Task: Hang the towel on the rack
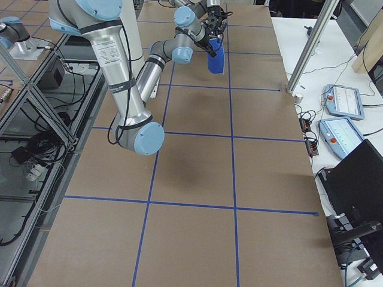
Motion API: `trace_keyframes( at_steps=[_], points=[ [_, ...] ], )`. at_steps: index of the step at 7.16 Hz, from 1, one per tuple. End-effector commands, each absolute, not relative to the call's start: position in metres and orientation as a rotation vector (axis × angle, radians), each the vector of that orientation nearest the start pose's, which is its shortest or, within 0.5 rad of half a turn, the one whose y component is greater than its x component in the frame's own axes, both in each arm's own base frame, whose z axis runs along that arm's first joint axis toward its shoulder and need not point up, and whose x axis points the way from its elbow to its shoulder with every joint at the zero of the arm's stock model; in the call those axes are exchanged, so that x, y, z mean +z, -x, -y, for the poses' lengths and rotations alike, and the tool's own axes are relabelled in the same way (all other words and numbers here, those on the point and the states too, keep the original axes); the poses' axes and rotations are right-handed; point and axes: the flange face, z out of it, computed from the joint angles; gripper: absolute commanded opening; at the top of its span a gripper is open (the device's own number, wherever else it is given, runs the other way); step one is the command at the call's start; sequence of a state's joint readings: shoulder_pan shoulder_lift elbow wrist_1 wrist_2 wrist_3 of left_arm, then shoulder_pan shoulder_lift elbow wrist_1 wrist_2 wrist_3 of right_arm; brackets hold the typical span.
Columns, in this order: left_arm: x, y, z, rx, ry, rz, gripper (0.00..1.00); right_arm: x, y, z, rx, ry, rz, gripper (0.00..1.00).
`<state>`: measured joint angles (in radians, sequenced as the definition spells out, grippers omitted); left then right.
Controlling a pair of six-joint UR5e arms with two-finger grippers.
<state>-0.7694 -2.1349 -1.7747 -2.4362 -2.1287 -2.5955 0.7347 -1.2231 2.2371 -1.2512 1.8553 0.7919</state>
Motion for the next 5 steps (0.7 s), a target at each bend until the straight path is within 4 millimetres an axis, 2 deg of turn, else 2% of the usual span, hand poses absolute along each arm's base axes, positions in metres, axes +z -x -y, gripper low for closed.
trace_keyframes(
  at_steps=[1, 2, 3, 4, 5],
  points=[
    [0.181, -0.326, 0.462, -0.764, 0.407, -1.594, 0.0, 0.202, 0.233, 0.4, -0.144, -0.703, 1.04, 1.0],
    [0.205, -0.293, 0.457, -0.641, 0.27, -1.582, 0.0, 0.227, 0.214, 0.406, -0.1, -0.674, 0.997, 1.0],
    [0.231, -0.266, 0.448, -0.534, 0.156, -1.556, 0.0, 0.259, 0.193, 0.411, -0.079, -0.616, 0.957, 1.0],
    [0.252, -0.248, 0.444, -0.489, 0.074, -1.535, 0.0, 0.286, 0.172, 0.414, -0.073, -0.571, 0.927, 1.0],
    [0.282, -0.229, 0.445, -0.438, -0.007, -1.492, 0.0, 0.312, 0.149, 0.424, -0.023, -0.539, 0.874, 1.0]
  ],
)
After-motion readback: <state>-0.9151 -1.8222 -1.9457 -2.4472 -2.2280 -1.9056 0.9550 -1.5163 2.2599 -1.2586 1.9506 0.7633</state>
